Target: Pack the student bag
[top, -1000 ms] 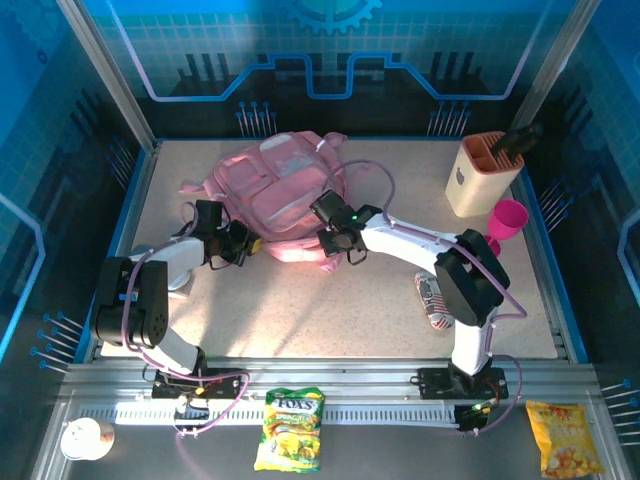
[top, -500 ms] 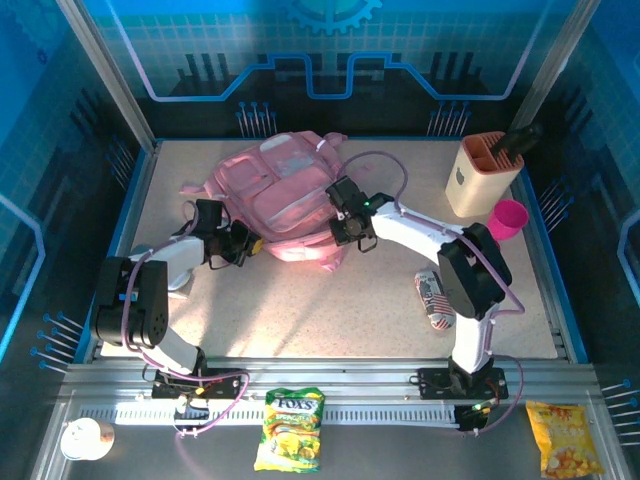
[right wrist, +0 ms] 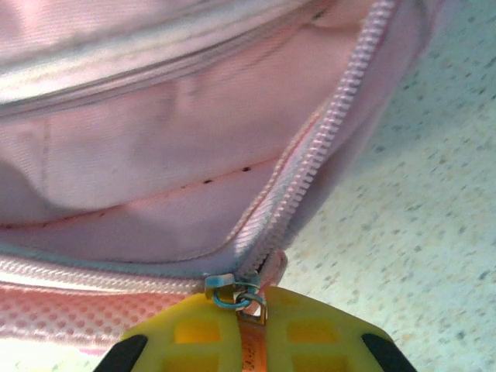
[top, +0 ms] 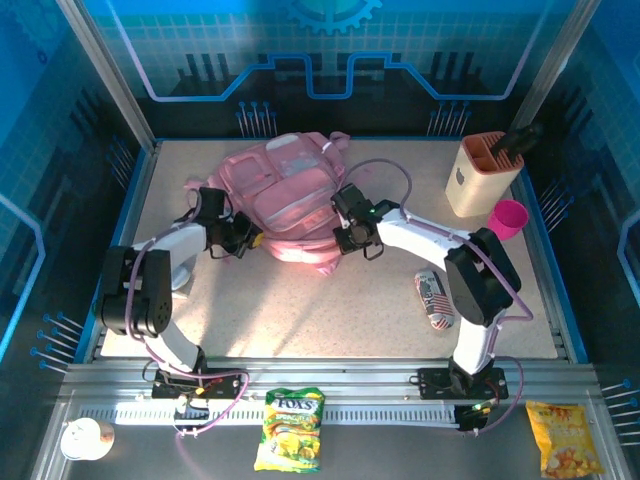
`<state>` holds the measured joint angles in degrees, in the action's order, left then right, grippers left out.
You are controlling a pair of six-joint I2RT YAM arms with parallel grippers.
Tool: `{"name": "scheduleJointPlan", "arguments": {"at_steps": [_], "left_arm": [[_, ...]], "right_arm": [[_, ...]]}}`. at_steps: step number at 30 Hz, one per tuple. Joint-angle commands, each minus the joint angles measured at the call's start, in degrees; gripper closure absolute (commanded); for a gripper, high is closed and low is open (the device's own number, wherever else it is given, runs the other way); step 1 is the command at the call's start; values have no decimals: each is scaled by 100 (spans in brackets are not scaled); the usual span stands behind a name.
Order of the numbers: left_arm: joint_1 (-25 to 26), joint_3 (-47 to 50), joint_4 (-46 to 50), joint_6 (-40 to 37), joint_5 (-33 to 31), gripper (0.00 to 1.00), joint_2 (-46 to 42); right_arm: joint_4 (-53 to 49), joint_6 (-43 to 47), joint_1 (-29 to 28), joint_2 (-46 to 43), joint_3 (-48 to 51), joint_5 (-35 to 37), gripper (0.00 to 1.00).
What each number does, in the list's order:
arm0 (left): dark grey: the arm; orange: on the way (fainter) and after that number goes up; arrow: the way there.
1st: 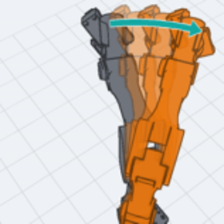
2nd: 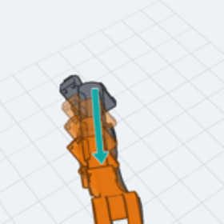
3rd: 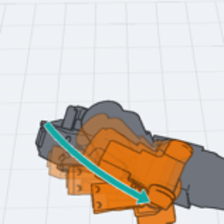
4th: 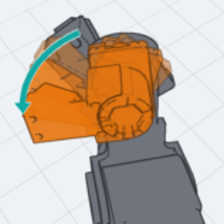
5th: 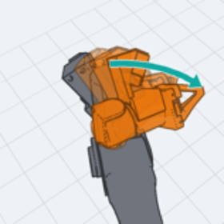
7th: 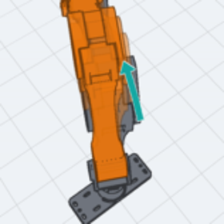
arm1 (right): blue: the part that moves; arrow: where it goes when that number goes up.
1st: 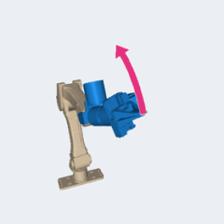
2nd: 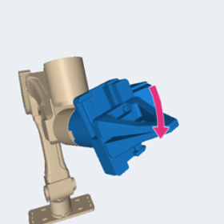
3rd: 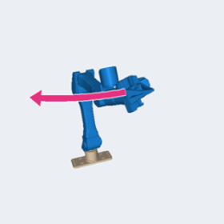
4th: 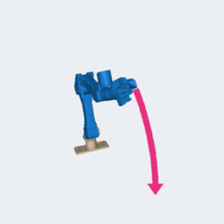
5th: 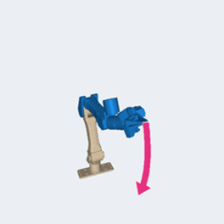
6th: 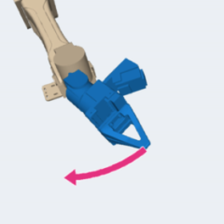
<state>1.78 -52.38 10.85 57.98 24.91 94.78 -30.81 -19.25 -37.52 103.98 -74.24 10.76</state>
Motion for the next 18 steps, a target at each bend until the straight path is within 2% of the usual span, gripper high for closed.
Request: {"name": "scheduleJointPlan", "arguments": {"at_steps": [1, 5, 9, 16, 18], "left_arm": [[31, -517, -79, -364, -94, 94, 301], [24, -859, 31, -525, -344, 91, 582], [-27, -1099, 286, -666, -707, 85, 652], [-196, -487, 672, -786, -1213, 57, -187], [-191, -299, 800, -792, -1111, 52, -453]], "right_arm": [[-345, -329, -426, -360, 299, -589, 99], [-110, -632, -871, -279, 180, -874, 99], [121, -817, -1179, 45, -312, -1076, 99], [36, -1020, -1293, 607, -1116, -967, 99], [-12, -989, -1301, 666, -1200, -942, 99]]}}
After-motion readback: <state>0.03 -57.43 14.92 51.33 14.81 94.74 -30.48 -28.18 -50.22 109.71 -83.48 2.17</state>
